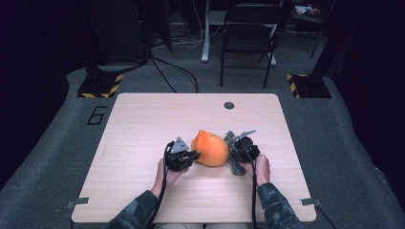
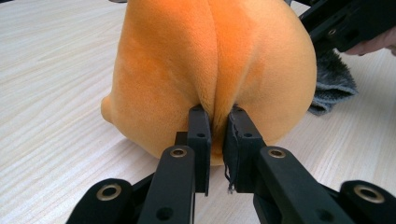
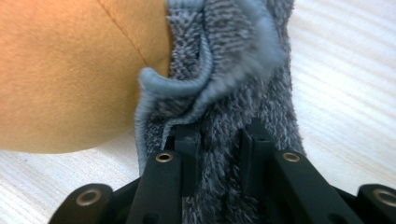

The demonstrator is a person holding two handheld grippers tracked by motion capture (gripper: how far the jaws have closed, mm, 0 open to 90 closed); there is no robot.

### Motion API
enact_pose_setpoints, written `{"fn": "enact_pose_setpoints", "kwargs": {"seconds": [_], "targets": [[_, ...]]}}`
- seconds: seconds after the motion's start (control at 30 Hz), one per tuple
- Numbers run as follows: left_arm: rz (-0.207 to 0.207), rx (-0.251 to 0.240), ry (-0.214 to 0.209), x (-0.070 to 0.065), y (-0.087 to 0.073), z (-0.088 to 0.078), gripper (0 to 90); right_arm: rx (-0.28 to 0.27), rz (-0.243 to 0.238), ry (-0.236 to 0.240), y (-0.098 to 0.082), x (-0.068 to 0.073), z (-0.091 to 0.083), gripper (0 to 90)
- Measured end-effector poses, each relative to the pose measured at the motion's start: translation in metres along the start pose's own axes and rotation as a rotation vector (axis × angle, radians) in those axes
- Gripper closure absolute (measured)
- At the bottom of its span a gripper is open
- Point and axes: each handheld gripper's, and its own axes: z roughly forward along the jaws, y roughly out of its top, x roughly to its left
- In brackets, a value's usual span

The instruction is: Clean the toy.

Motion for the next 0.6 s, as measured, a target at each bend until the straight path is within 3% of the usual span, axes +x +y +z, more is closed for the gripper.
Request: {"fn": "enact_pose_setpoints", "kwargs": {"seconds": [0.2,0.37,0.5,0.6], "targets": [[-0.006,0.003,-0.001,0.002,-0.001,0.001,81.0,-0.08,0.001,0.002,0.006,-0.004,-0.022,73.6],[0.001,0.01,-0.005,0.001,-0.001,0.001,81.1,-0.211,0.015,0.027,0.014,-0.002,-0.052,73.7],[0.003,0.002,0.0,-0.001,0.0,0.002,81.0,-0.318,0.001,0.088,0.022,0.01,-0.075,73.5],[0.012,0.006,-0.002,-0.001,0.0,0.001,80.9,-0.356,-0.034,0.118,0.028,0.028,-0.085,73.3]]}}
